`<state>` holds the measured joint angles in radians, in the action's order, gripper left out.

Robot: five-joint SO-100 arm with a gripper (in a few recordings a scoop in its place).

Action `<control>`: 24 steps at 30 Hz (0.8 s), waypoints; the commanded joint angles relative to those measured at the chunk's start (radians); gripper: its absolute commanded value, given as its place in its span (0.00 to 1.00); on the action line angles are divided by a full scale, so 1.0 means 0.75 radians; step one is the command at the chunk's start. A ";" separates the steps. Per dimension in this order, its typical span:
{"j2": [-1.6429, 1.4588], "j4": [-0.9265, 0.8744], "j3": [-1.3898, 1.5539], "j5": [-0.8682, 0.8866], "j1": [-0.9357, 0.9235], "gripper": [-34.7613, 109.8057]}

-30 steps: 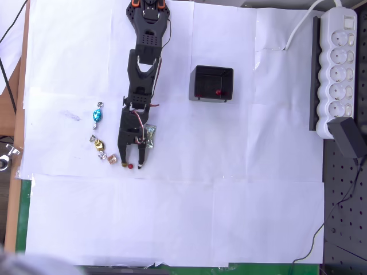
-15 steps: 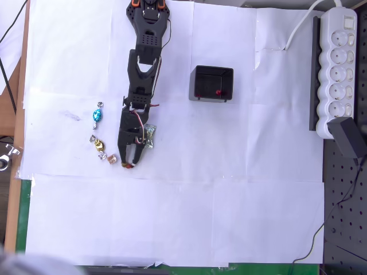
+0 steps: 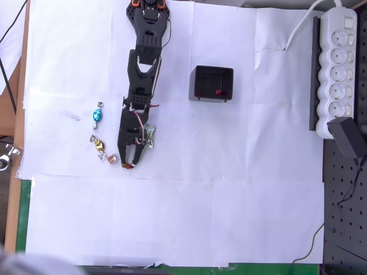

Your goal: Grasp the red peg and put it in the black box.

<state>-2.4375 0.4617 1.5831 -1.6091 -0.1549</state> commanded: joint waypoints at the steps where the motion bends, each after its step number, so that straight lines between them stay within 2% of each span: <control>1: 0.243 -0.256 0.051 0.045 0.004 0.24; 9: 0.497 -0.595 0.035 0.135 0.027 0.24; 18: 0.863 -1.248 0.031 0.233 0.039 0.24; 24: 1.121 -1.530 -0.047 0.325 0.098 0.24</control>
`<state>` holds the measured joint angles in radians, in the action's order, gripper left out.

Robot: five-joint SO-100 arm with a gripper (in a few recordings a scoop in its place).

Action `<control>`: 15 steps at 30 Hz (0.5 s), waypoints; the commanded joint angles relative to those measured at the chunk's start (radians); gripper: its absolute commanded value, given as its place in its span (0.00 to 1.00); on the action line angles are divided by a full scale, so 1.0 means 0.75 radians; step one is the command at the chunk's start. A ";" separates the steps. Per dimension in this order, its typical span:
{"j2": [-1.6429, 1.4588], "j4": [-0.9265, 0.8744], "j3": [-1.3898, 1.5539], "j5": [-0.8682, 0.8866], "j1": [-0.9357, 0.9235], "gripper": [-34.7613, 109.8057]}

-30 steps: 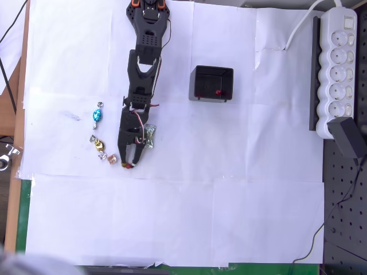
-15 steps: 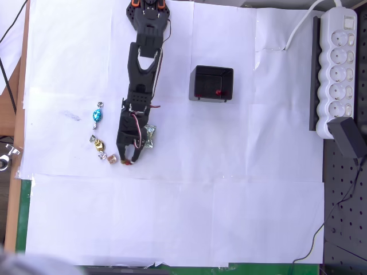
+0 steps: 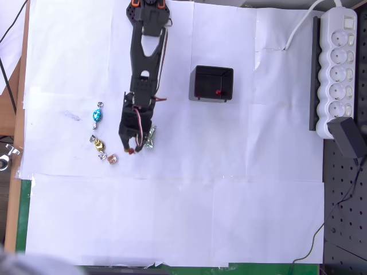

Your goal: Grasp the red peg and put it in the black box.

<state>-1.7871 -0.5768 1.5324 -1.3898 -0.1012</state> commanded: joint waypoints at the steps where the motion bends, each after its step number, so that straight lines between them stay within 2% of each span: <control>1: 0.292 -0.205 0.020 0.055 0.045 0.24; 4: 0.425 -0.403 0.027 0.117 0.112 0.24; 12: 0.565 -1.270 0.452 0.413 0.434 0.24; 15: 0.571 -1.379 0.517 0.565 0.595 0.24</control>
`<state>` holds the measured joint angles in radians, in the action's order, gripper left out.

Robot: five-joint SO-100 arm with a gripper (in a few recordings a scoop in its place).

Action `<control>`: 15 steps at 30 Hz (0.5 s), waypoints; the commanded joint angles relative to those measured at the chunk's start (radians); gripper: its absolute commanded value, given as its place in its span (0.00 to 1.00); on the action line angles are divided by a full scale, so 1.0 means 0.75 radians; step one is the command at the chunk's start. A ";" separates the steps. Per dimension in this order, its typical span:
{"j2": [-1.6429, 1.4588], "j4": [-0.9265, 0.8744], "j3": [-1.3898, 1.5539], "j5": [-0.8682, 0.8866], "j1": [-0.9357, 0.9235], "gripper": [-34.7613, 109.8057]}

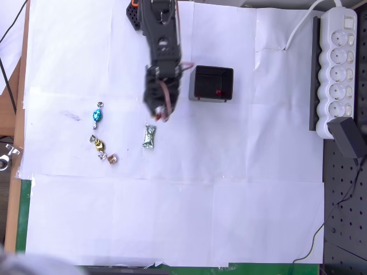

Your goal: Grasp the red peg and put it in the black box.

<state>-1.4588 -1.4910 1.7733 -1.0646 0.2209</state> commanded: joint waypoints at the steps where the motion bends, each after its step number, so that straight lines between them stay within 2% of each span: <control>1: 0.133 -0.170 0.194 0.164 0.219 0.24; 10: -0.104 -0.434 0.415 0.235 0.597 0.24; 15: -0.231 -0.362 0.407 0.368 0.702 0.24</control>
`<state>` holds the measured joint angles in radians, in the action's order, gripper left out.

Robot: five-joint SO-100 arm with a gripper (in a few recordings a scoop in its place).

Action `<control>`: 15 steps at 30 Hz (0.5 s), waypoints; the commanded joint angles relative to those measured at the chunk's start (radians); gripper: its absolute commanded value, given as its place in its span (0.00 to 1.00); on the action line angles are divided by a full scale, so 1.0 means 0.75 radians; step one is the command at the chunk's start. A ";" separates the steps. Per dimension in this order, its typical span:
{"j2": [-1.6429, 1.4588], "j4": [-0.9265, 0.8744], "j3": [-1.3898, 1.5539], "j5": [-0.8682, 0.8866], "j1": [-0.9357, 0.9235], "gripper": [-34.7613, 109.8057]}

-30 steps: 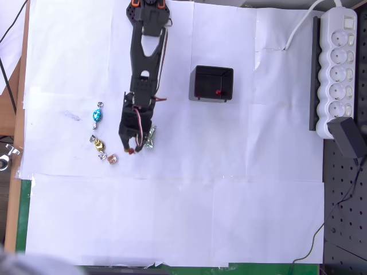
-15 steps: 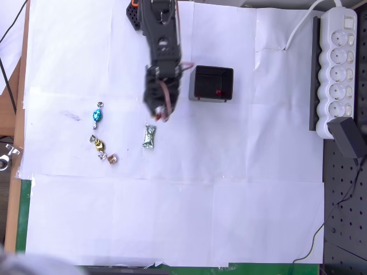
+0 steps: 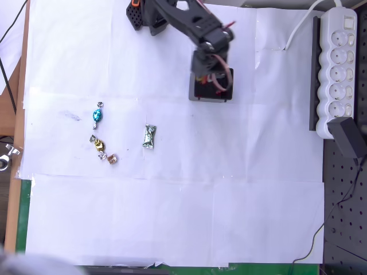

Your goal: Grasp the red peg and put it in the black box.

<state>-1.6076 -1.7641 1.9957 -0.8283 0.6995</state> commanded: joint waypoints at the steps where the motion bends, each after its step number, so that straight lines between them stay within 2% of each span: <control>1: -0.051 0.031 0.100 0.074 0.074 0.24; 9: -0.125 0.286 -0.067 0.135 0.088 0.24; 15: -0.125 0.311 -0.096 0.112 0.061 0.26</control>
<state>-1.7150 -1.5294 1.9083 -0.7256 0.7470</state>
